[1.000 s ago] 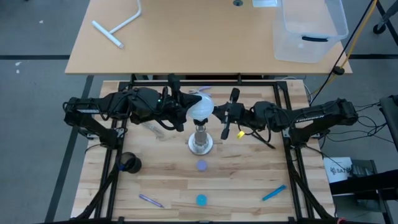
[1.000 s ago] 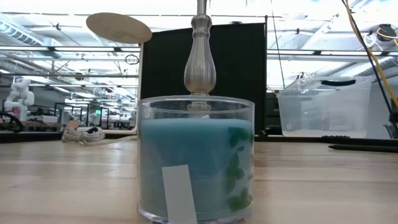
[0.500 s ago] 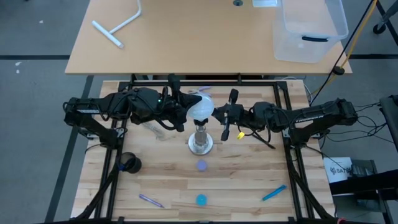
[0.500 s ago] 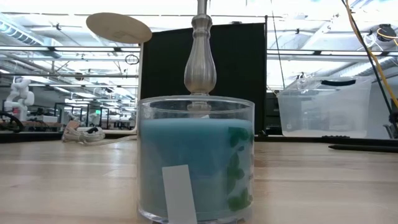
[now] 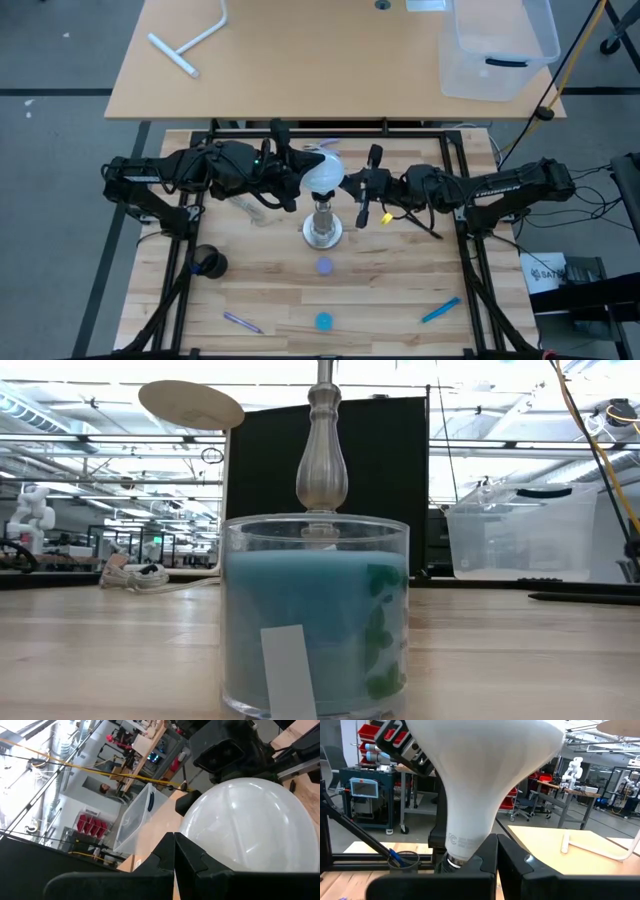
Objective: Screw lightbulb
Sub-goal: Insert the lightbulb into the silver lamp socket
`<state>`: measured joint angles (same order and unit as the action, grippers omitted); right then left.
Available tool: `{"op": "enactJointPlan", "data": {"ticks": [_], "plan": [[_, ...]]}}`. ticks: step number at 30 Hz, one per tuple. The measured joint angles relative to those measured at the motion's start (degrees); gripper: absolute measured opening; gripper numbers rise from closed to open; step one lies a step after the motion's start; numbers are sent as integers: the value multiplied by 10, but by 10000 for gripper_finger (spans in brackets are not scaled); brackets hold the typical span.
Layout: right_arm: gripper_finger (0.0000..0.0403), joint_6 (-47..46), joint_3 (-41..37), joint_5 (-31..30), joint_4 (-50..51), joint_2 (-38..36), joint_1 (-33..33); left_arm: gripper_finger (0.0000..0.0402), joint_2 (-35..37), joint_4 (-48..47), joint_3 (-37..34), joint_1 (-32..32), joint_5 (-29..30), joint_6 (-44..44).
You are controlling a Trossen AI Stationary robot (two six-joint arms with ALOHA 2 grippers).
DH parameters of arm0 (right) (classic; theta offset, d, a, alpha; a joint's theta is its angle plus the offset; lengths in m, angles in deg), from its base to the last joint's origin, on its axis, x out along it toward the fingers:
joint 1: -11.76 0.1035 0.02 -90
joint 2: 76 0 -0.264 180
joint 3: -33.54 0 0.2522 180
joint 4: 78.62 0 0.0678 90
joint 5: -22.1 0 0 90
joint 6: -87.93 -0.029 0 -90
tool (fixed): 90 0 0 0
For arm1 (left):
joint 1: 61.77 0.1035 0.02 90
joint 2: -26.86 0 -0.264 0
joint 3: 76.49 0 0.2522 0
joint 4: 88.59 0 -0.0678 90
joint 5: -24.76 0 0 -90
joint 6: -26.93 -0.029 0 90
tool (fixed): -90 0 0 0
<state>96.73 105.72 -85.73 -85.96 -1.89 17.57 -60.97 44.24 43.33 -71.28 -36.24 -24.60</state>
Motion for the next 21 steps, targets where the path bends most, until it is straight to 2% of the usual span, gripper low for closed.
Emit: {"op": "enactJointPlan", "data": {"ticks": [21], "plan": [[0, 27, 0, 2, 5, 0, 26, 0, 0, 0, 0, 0, 0, 0]]}}
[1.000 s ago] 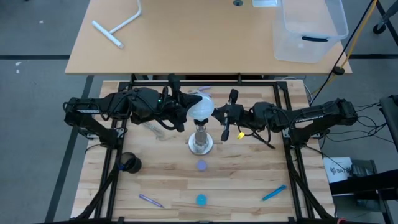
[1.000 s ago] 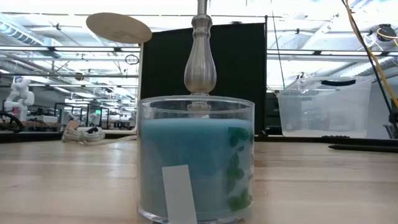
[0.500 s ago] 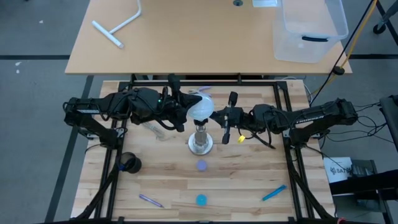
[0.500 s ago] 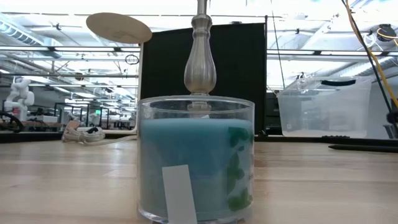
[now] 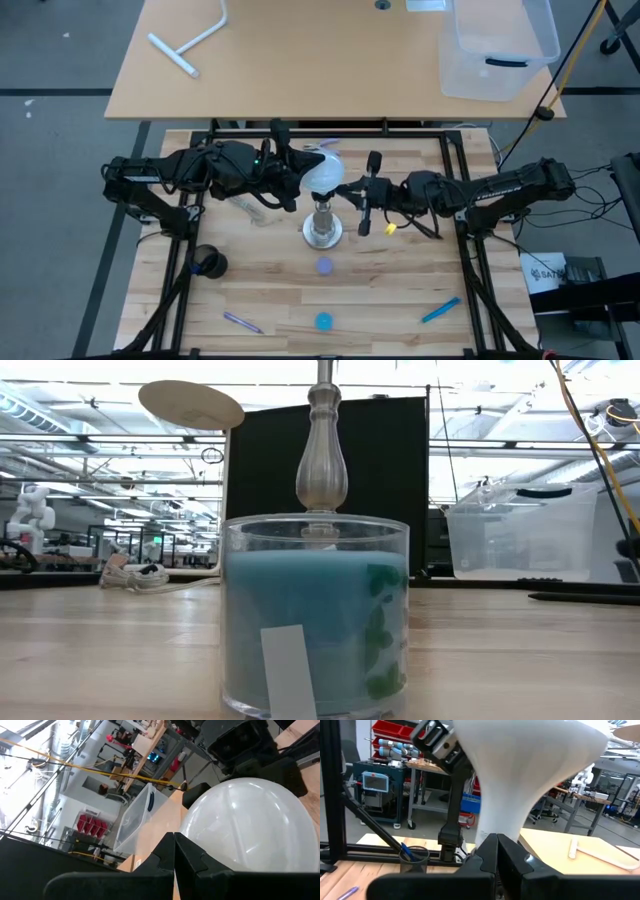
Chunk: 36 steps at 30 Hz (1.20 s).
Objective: Screw lightbulb
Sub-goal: Insert the lightbulb into the silver lamp socket
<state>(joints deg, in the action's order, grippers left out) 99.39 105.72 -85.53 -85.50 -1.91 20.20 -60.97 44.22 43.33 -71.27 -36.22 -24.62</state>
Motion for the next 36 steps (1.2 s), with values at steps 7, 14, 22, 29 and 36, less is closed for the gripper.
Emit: {"op": "enactJointPlan", "data": {"ticks": [7, 14, 22, 29, 36], "plan": [[0, 8, 0, -6, 1, 0, 8, 0, 0, 0, 0, 0, 0, 0], [0, 18, 0, -78, -9, 0, 5, 0, 0, -1, 0, 0, 0, 0], [0, 16, 1, -62, -51, 17, -18, 0, 0, -4, 0, 0, 0, 0], [0, 12, 13, -51, -50, 24, -25, 0, 0, -5, 0, 0, 0, 0], [0, 12, 20, -45, -35, 24, -15, 0, 0, -5, 0, 0, 0, 1]]}}
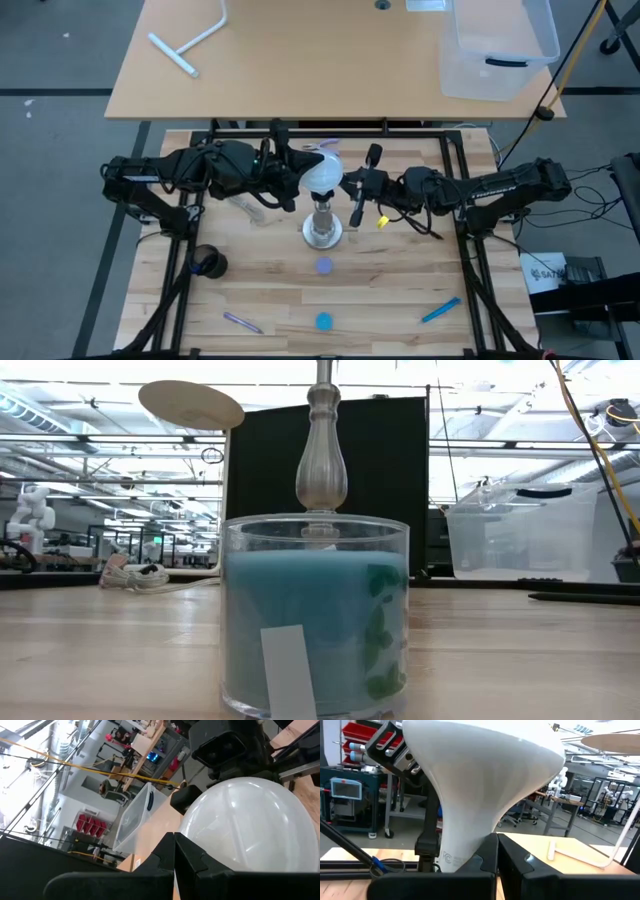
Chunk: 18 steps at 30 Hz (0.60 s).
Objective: Screw lightbulb
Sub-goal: Insert the lightbulb into the silver lamp socket
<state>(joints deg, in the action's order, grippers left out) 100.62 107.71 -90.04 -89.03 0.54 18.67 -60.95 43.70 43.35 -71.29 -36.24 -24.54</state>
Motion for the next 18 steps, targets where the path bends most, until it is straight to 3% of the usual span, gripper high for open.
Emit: {"op": "enactJointPlan", "data": {"ticks": [18], "plan": [[0, 4, 0, -7, 8, 0, 18, 0, 0, 0, 0, 0, -3, 4]]}}
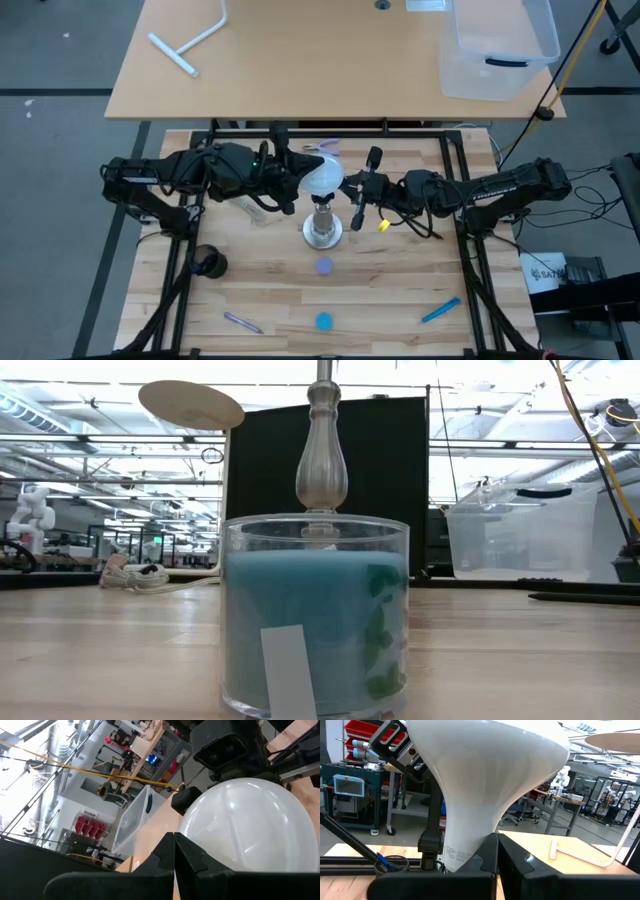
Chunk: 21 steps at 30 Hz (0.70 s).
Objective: Screw lightbulb
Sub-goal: Insert the lightbulb into the silver lamp socket
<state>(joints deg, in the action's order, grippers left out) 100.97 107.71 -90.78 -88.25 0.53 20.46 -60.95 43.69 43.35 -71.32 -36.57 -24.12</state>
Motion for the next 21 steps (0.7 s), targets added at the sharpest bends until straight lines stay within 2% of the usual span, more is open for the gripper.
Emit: {"op": "enactJointPlan", "data": {"ticks": [5, 14, 21], "plan": [[0, 1, 0, -8, 4, 0, 1, 0, 0, 0, 0, 0, 0, 0], [0, 14, 0, -81, 20, 0, 1, 0, 0, 0, 0, 0, -4, 2], [0, 14, 0, -87, 24, 0, 1, 0, 0, 2, 0, 0, -7, 6]]}}
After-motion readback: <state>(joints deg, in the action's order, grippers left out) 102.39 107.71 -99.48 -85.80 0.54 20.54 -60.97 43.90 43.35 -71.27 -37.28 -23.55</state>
